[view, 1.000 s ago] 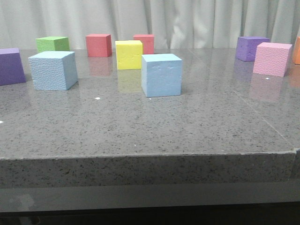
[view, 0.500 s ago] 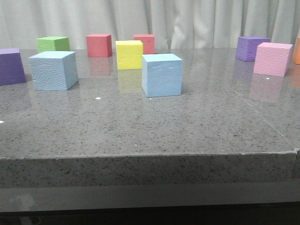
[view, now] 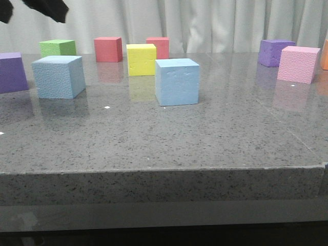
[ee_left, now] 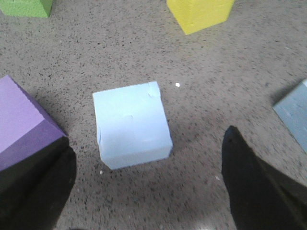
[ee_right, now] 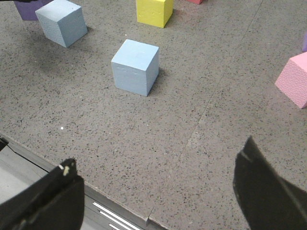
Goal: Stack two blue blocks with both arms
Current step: 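Lower the left gripper over the other light blue cube near the purple cube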
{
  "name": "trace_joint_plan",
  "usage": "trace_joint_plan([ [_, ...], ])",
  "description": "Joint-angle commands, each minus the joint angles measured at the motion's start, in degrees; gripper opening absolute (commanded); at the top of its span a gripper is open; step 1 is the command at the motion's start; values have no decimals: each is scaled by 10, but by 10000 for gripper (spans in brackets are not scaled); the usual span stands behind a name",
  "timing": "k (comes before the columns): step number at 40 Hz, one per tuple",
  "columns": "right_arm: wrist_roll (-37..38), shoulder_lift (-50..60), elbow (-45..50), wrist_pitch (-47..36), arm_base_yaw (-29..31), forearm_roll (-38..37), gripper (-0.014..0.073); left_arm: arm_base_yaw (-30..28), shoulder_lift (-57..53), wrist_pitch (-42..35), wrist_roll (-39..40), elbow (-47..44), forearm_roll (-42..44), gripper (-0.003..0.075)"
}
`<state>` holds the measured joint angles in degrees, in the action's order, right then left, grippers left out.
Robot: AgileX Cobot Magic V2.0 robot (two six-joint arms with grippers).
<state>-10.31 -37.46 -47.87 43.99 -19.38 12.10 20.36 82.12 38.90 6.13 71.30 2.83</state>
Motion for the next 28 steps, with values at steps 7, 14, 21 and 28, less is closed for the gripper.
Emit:
trace_joint_plan([
  [7, -5, 1, -15, -39, 3, 6, 636, -16, 81, 7, 18, 105, 3, 601],
  [14, -5, 1, -15, -39, 3, 6, 636, -17, 135, 11, 18, 130, 3, 601],
  [21, -5, 1, -15, -39, 3, 6, 636, -17, 171, 6, 18, 130, 1, 601],
  [28, -5, 1, -15, -39, 3, 6, 636, -17, 181, 3, 18, 130, -9, 590],
])
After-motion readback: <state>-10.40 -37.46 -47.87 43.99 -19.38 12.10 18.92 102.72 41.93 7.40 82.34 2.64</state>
